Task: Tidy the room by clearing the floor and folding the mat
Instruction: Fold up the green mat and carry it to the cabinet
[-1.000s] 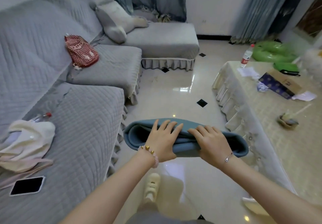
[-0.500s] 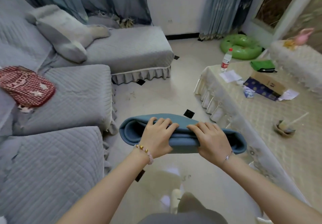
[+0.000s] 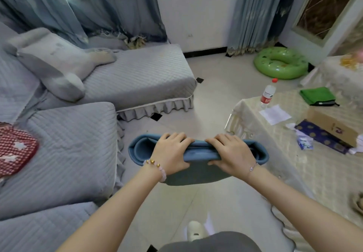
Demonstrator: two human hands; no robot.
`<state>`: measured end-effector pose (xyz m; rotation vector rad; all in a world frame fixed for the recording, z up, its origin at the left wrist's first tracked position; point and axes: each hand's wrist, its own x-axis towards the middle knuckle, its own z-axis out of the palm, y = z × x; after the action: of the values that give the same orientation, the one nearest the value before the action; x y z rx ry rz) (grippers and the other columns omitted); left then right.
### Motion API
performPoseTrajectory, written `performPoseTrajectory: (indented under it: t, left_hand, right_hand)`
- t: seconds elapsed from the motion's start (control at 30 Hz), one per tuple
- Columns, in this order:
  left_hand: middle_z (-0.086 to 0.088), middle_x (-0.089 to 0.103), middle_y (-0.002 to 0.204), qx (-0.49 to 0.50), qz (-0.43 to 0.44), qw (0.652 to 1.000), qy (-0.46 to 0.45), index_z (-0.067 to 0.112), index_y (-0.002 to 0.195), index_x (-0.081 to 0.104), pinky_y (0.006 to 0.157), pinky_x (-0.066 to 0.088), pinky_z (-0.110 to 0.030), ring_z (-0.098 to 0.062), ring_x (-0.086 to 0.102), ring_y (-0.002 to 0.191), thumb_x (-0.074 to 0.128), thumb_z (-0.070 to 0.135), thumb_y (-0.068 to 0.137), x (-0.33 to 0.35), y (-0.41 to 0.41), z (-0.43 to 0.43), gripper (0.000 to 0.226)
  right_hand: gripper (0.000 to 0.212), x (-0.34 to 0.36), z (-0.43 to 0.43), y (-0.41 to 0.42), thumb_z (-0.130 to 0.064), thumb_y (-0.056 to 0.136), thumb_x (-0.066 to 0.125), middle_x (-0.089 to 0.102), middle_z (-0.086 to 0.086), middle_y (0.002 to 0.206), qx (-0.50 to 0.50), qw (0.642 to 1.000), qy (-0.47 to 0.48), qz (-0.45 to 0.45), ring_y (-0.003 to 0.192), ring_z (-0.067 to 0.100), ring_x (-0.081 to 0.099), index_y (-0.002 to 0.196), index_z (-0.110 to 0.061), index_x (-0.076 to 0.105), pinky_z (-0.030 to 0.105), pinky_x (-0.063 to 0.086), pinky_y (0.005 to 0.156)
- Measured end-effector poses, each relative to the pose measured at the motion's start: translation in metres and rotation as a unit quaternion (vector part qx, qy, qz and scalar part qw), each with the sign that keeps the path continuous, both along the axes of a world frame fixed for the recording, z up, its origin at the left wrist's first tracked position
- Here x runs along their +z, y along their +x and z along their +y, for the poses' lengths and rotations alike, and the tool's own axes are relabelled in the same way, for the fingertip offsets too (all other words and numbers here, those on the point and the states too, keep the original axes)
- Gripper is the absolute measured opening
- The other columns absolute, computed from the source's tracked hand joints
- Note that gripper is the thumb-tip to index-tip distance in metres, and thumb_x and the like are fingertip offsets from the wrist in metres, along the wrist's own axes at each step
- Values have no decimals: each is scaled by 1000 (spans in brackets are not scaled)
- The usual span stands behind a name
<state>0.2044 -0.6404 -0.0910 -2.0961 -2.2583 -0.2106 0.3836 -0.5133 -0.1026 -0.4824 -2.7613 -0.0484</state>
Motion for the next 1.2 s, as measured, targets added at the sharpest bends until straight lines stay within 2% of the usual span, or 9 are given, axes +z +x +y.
performPoseTrajectory:
  t: [0.2,0.4,0.53,0.83,1.0,1.2]
  left_hand:
    - [5,60,92,-11,-7,1000,-22,24,104,60,75,48,-35,-19,60,83,66,44,59,-1,-58,96,50]
    - [3,57,107,-60,-22,996,-63,25,117,53,88,38,-34,-20,55,99,60,45,70,-9,-119,211,52]
    - [4,53,115,-99,-41,991,-77,27,125,47,93,34,-32,-18,51,106,57,46,75,-12,-170,297,55]
    - [3,58,101,-170,-49,984,-35,24,115,55,85,42,-33,-20,57,90,63,43,63,-14,-266,467,56]
    - [5,52,111,-197,-39,976,-83,26,124,47,93,35,-30,-18,51,101,60,41,69,-8,-286,558,58]
    - [7,49,115,-187,-40,976,-107,29,128,43,95,34,-29,-16,49,105,59,43,72,-14,-307,680,60]
  right_hand:
    - [66,1,90,-55,-45,50,85,62,1,85,-14,1000,-12,-14,72,24,62,105,-17,63,32,51,61]
    - [65,-7,184,-104,-48,48,86,61,-3,83,-67,998,-4,-20,69,19,61,102,-20,63,27,49,61]
    - [68,-7,255,-150,-50,47,85,60,-4,83,-108,994,-4,-31,69,18,60,103,-22,60,30,50,59]
    - [72,0,391,-234,-49,44,87,60,-1,82,-204,978,-23,-43,70,21,60,104,-18,63,31,51,59]
    - [70,-4,468,-253,-52,45,85,59,-4,82,-246,968,-37,-29,70,20,61,102,-21,60,29,49,60]
    - [66,-14,591,-272,-60,45,82,58,-8,79,-262,964,-35,-41,69,15,59,98,-24,63,25,44,59]
